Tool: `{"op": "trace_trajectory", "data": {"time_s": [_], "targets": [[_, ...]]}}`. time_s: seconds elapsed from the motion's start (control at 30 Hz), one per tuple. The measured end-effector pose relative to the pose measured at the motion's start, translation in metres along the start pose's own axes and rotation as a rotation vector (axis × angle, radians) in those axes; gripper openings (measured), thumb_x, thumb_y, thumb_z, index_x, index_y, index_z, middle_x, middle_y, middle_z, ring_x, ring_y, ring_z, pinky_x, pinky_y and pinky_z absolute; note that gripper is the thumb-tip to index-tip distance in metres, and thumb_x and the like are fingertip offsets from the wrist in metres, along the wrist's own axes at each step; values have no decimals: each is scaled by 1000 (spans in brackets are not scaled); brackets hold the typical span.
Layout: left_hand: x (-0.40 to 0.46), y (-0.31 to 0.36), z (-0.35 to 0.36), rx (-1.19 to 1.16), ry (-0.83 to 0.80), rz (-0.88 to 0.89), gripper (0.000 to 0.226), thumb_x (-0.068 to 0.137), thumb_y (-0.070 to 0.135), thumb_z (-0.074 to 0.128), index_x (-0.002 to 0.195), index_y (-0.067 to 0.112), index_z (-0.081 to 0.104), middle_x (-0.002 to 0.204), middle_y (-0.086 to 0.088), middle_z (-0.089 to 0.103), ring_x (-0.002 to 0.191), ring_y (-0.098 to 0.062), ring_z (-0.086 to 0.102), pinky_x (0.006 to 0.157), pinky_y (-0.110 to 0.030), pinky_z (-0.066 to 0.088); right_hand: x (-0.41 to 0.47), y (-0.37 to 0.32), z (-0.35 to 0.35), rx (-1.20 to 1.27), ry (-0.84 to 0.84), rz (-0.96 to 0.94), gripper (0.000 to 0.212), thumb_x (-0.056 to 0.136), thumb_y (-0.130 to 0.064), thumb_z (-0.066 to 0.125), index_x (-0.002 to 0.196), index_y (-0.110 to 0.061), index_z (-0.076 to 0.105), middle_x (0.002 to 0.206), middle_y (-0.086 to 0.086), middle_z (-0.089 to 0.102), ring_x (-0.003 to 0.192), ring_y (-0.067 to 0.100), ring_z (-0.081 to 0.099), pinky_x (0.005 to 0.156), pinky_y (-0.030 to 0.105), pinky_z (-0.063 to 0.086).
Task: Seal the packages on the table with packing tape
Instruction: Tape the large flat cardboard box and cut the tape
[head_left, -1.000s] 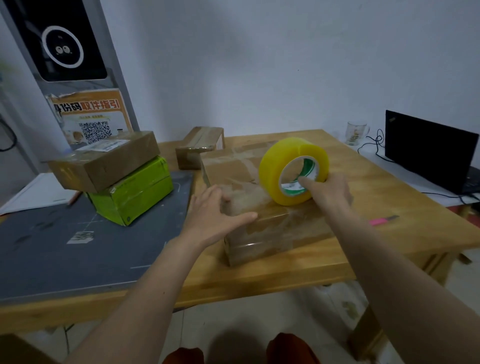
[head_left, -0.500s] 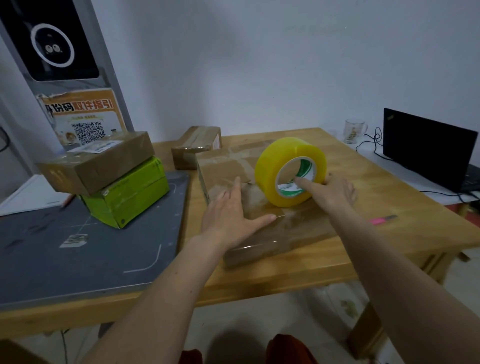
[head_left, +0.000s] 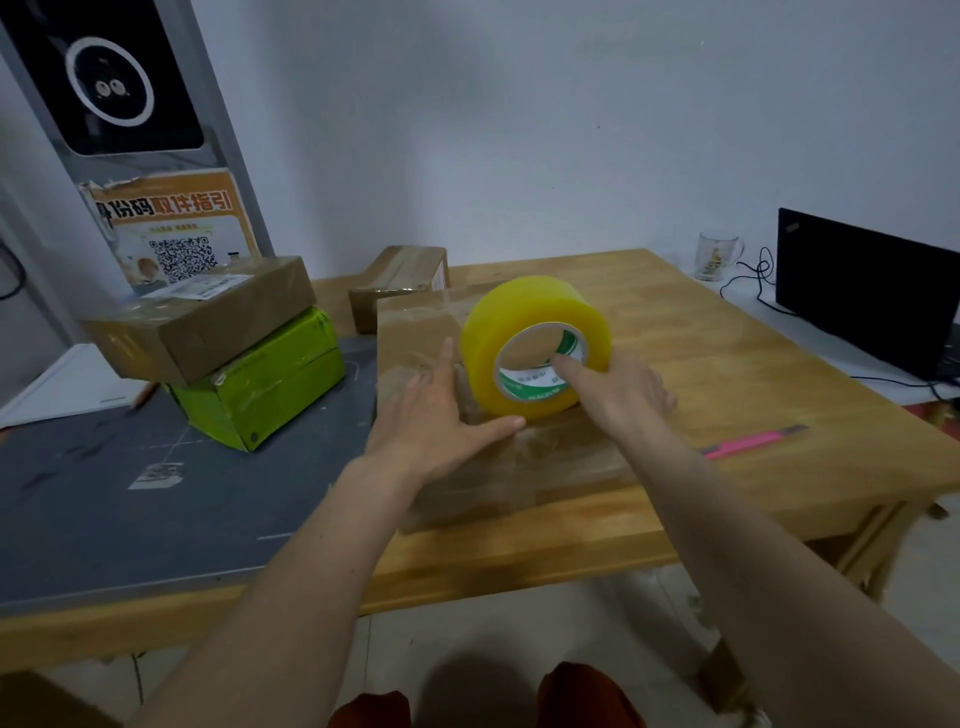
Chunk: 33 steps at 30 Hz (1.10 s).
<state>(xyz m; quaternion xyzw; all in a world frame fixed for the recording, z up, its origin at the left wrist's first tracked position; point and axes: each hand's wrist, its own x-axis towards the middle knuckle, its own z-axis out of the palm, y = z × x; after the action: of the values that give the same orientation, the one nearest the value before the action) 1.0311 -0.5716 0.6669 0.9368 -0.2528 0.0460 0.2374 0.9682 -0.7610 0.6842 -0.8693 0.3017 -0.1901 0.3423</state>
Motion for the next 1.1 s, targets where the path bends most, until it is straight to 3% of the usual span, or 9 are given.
{"op": "trace_trajectory", "data": {"time_s": [0.13,0.23,0.4,0.5,0.6,0.77,0.87,0.97,1.1], "targets": [[2,-6,0,9,1,-11,128,52,99,47,154,38,-2,155,4,38,139,-24,38,107,-45,37,1,5,-15,166,8,-95,32,85,-47,59,90,-15,63,88,7,61,89,31,56,79,38,43],[2,-6,2,30,-3,-24,133,48,103,41,155,36,-1,158,4,32,142,-24,35,109,-45,34,15,19,-37,412,119,-24,30,87,-24,59,114,-12,59,109,12,63,104,32,58,88,43,49],[3,-3,2,68,-27,-16,133,50,103,37,156,32,-1,160,4,28,144,-23,32,111,-44,32,20,28,-36,532,122,92,30,86,-29,60,110,-11,56,100,8,60,98,32,58,79,47,49],[2,-1,3,113,-32,-3,129,54,102,34,156,29,2,160,2,26,145,-22,29,112,-43,30,19,30,-30,605,43,133,33,82,-29,74,99,-2,66,96,21,65,94,37,63,75,48,51],[2,0,3,147,-55,0,125,59,99,33,156,28,3,162,0,22,147,-21,24,114,-41,26,18,32,-26,623,-18,129,24,84,-34,74,82,-10,70,88,13,66,93,35,64,77,49,53],[8,16,6,139,-143,18,113,70,91,38,156,28,1,164,0,12,150,-21,14,118,-41,19,17,30,-15,640,115,112,34,85,-29,64,55,-22,49,53,-4,44,55,20,43,60,39,34],[11,33,15,151,-148,80,108,73,88,40,156,29,4,164,-2,12,150,-20,11,119,-39,15,19,27,-14,598,102,94,26,82,-37,69,72,-14,63,73,7,62,74,27,57,70,45,45],[13,36,21,226,-122,107,113,69,93,33,157,28,4,164,-1,14,150,-18,11,119,-36,13,26,29,-18,535,102,37,34,83,-44,69,73,-13,58,73,6,57,76,27,55,70,40,39],[15,32,19,192,-151,80,127,53,100,21,156,29,-5,164,-1,12,150,-18,12,118,-36,14,33,37,-26,545,189,9,35,88,-42,63,99,-9,60,94,7,58,90,27,55,73,37,41]]}}
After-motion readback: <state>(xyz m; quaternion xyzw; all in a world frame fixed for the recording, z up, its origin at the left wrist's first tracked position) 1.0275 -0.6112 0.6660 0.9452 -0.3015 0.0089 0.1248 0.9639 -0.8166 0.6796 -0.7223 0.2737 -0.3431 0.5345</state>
